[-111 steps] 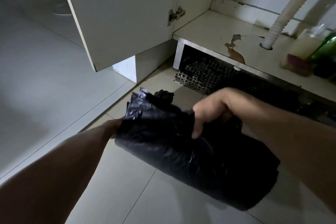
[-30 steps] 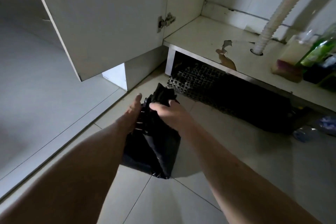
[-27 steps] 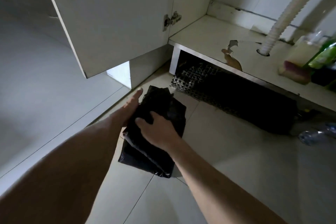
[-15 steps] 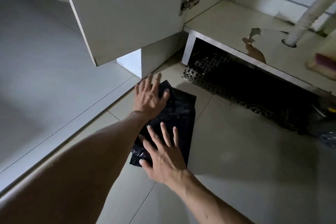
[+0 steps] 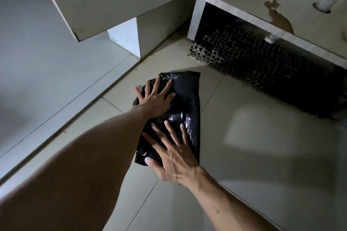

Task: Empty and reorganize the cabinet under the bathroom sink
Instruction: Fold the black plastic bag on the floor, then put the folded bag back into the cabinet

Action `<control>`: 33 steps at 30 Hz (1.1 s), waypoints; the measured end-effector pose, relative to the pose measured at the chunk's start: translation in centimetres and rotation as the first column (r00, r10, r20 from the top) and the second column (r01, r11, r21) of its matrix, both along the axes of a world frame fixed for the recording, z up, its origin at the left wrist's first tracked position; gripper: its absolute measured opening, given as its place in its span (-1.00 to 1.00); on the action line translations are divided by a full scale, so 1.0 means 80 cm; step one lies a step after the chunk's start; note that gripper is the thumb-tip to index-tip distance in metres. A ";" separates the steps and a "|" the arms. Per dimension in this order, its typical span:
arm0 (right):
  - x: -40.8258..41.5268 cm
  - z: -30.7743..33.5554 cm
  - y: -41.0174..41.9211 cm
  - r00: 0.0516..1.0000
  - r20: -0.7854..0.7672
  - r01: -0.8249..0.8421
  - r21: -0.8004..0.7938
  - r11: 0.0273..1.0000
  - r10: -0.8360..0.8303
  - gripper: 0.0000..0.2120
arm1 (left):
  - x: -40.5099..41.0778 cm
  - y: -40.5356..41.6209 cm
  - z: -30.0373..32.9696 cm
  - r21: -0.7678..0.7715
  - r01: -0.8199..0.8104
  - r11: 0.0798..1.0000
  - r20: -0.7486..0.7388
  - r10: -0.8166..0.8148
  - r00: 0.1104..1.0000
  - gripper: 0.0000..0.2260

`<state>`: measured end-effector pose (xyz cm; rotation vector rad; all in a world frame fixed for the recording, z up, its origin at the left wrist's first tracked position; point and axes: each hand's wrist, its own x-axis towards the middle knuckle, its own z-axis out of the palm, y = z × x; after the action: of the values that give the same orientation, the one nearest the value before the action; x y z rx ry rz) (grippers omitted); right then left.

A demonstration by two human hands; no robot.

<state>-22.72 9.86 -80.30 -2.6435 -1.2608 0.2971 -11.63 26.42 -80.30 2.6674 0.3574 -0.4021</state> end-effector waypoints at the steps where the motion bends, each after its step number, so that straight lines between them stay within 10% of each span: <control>1: 0.002 0.008 -0.001 0.999 -0.032 0.004 0.055 0.998 -0.002 -0.38 | 0.002 0.005 0.005 -0.066 -0.014 0.998 0.039 0.016 0.999 -0.54; 6: 0.077 0.061 0.003 0.961 0.155 0.130 0.475 0.870 -0.229 -0.68 | -0.008 0.038 0.059 -0.247 -0.276 0.929 0.367 0.353 0.861 -0.59; 10: 0.181 0.104 0.028 0.956 0.034 0.288 0.064 0.955 -0.291 -0.45 | -0.054 0.050 0.091 0.085 -0.457 0.885 0.024 0.457 0.889 -0.33; 15: 0.229 0.110 0.049 0.900 -0.177 0.303 -0.400 0.865 -0.397 -0.13 | -0.133 0.022 0.129 -0.084 -0.491 0.867 -0.399 0.422 0.814 -0.28; 22: 0.207 0.092 0.045 0.861 -0.067 0.398 -0.529 0.750 -0.504 0.05 | -0.180 -0.005 0.111 -0.440 -0.841 0.315 -0.622 0.569 0.538 -0.85; 26: 0.183 0.097 0.003 0.720 -0.294 0.448 -0.495 0.745 -0.628 0.08 | -0.189 0.005 0.105 -0.544 -0.830 0.122 -0.402 0.831 0.385 -0.90; 30: 0.158 0.092 -0.054 0.552 -0.597 0.567 -0.243 0.787 -0.582 -0.40 | -0.189 0.005 0.108 -0.610 -0.790 0.069 -0.314 0.894 0.320 -0.79; 33: 0.131 0.106 -0.089 0.250 -0.832 0.716 -0.185 0.673 -0.495 -0.65 | -0.178 -0.007 0.113 -0.653 -0.756 0.036 -0.354 0.869 0.347 -0.77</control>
<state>-12.23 2.72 -71.82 -2.0144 0.1197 1.0385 -25.85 25.82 -71.23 1.2403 1.2929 0.0706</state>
